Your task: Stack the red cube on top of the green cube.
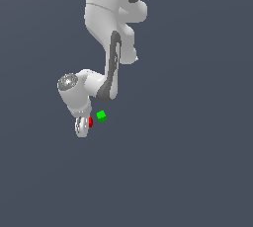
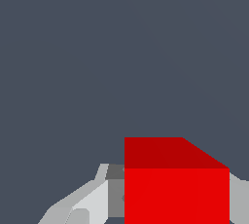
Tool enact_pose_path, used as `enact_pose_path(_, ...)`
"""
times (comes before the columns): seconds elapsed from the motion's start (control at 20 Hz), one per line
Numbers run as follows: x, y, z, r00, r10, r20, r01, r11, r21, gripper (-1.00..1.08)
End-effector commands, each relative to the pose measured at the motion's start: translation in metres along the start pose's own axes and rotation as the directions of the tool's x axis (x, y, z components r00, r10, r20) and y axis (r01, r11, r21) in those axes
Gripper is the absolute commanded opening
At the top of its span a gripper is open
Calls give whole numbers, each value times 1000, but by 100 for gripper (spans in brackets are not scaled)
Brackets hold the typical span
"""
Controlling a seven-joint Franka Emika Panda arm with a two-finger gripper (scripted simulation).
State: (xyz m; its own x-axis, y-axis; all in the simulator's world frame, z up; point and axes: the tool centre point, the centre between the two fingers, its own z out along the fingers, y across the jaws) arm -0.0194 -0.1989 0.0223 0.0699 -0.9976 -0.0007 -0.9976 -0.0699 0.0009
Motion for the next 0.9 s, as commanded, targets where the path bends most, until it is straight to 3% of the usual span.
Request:
enact_pose_path(0.0,0,0,-6,1000,0,0,0,1000,1,-100)
enact_pose_path(0.85,0,1,-96,1000,1,-1,-1,1000,1,-100)
